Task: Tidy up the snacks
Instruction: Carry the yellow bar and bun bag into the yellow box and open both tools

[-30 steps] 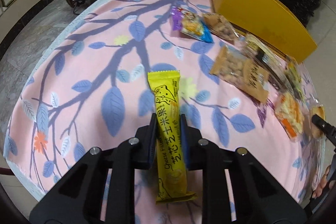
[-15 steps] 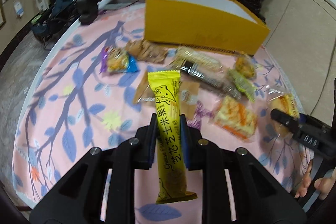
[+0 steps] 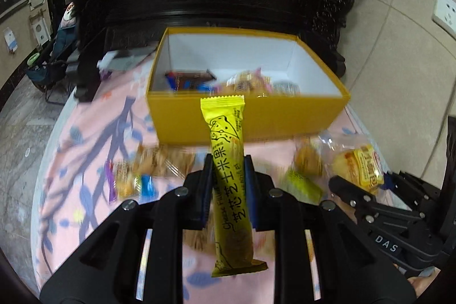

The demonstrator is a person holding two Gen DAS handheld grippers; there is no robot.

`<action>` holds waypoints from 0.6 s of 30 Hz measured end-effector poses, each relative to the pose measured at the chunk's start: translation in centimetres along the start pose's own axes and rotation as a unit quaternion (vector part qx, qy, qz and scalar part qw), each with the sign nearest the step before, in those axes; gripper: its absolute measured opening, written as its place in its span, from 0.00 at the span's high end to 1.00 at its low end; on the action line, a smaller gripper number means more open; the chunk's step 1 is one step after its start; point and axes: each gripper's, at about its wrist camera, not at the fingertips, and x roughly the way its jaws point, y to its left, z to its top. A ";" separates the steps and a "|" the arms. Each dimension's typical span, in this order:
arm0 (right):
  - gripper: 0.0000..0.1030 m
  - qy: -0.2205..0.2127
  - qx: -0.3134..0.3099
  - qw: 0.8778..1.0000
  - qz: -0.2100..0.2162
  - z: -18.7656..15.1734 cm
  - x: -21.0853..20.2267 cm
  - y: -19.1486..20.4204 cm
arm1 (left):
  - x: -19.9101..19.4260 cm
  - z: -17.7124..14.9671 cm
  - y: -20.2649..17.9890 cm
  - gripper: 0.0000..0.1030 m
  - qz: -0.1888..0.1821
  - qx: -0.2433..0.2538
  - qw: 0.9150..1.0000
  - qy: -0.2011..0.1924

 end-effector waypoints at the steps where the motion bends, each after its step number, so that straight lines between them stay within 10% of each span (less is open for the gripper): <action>1: 0.49 -0.003 0.001 1.000 -0.001 1.2 0.2 0.0 | 0.4 1.2 -0.2 0.80 0.002 0.004 1.000 -0.002; 18: 0.49 -0.013 0.021 1.000 -0.007 11.4 5.6 -2.5 | 6.8 11.2 -0.3 0.80 0.017 0.006 1.000 -0.006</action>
